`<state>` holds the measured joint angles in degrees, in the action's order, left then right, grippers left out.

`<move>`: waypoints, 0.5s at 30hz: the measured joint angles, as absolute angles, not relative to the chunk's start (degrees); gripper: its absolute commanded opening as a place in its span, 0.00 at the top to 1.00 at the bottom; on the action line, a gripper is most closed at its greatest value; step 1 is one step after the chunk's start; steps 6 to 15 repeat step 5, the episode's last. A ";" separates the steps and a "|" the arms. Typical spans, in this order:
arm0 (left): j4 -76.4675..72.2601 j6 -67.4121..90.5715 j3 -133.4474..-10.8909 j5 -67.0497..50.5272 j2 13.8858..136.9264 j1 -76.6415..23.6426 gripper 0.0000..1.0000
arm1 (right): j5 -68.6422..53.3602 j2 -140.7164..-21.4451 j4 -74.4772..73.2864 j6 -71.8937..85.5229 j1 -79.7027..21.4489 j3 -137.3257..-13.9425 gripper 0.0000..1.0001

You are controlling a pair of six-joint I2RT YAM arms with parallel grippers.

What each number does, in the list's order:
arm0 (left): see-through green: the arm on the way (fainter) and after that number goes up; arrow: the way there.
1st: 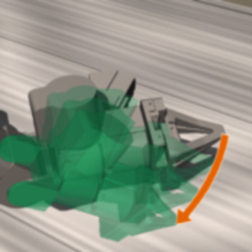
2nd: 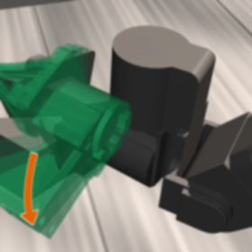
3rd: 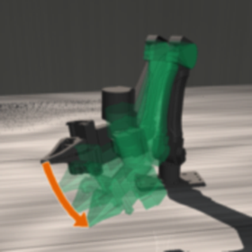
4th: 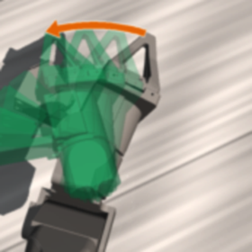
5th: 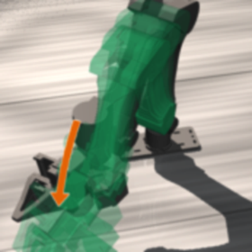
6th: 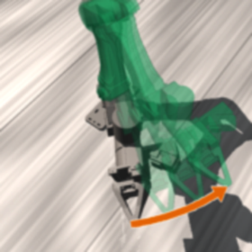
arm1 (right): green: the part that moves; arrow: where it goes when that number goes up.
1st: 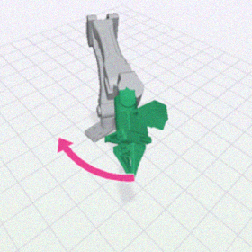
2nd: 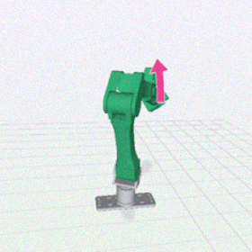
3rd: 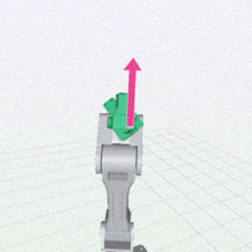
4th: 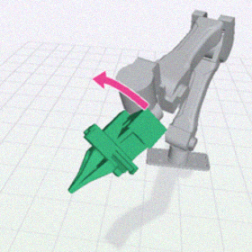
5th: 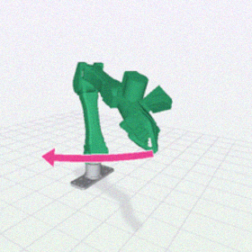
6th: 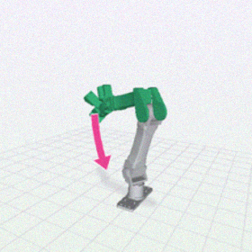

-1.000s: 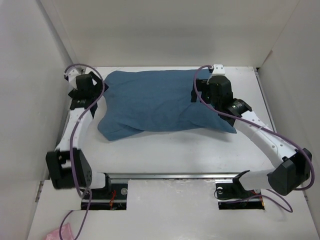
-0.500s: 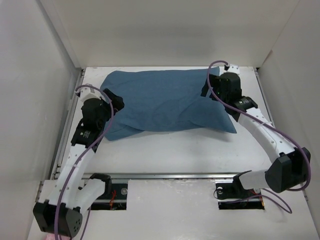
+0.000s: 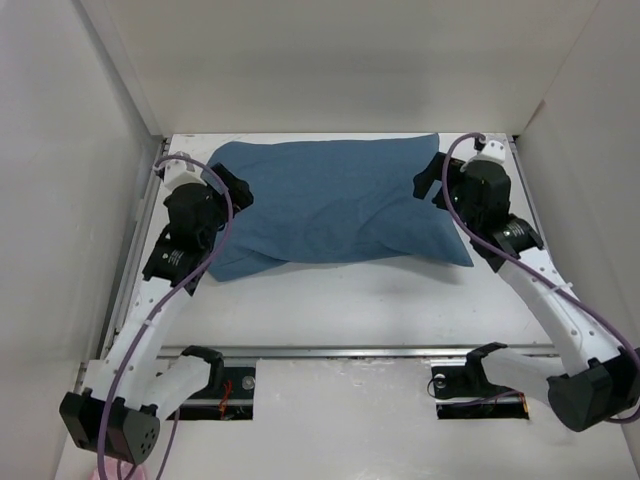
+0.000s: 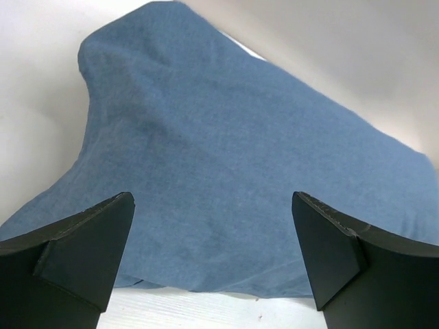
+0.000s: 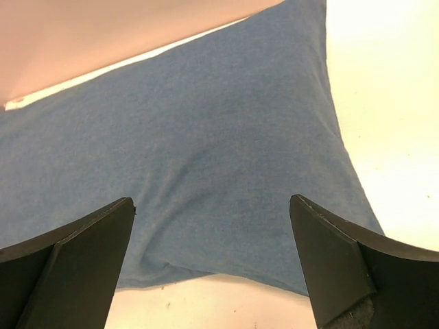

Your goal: Put the pillow into the pillowcase

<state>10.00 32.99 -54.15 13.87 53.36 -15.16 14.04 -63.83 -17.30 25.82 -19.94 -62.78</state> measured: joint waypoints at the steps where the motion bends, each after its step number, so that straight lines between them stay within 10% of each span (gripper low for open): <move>1: 10.35 32.80 -54.24 14.31 53.78 -15.33 0.00 | 14.52 -63.51 -17.34 25.98 -19.94 -62.57 0.00; 15: 11.09 32.10 -55.83 15.53 55.09 -15.38 0.00 | 15.94 -63.05 -17.54 26.50 -19.94 -61.60 0.00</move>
